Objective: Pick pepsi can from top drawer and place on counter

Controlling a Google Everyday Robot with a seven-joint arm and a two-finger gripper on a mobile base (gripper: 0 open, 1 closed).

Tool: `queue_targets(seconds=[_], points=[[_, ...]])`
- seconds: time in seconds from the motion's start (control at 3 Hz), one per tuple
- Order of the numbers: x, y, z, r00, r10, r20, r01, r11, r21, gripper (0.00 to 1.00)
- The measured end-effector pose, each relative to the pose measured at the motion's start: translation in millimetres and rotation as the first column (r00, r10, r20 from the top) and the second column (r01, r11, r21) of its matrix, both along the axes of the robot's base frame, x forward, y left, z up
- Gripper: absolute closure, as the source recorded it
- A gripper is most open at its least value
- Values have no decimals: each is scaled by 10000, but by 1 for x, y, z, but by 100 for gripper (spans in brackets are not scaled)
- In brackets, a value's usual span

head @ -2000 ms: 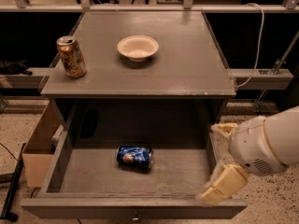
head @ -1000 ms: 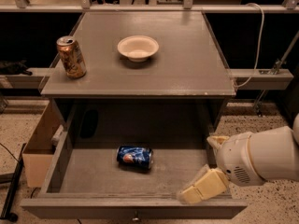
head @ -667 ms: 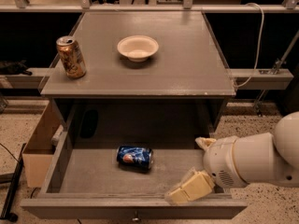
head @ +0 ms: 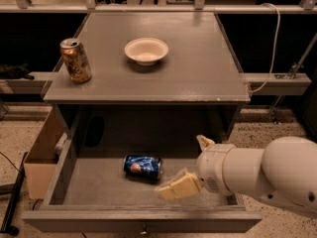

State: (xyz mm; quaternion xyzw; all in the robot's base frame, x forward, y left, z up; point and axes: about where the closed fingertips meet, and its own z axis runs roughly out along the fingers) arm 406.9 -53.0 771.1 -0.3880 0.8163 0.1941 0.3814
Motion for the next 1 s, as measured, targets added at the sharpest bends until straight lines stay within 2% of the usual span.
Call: queue_targets(seconds=[0.33,0.67,1.0], points=[[34,41,-21,9958,-164,896,182,9996,-194,0],[34,41,-21,9959,-164,895,183,9996,-194,0],[33,49,-39,9977,-206,649,221,9995,-232,0]])
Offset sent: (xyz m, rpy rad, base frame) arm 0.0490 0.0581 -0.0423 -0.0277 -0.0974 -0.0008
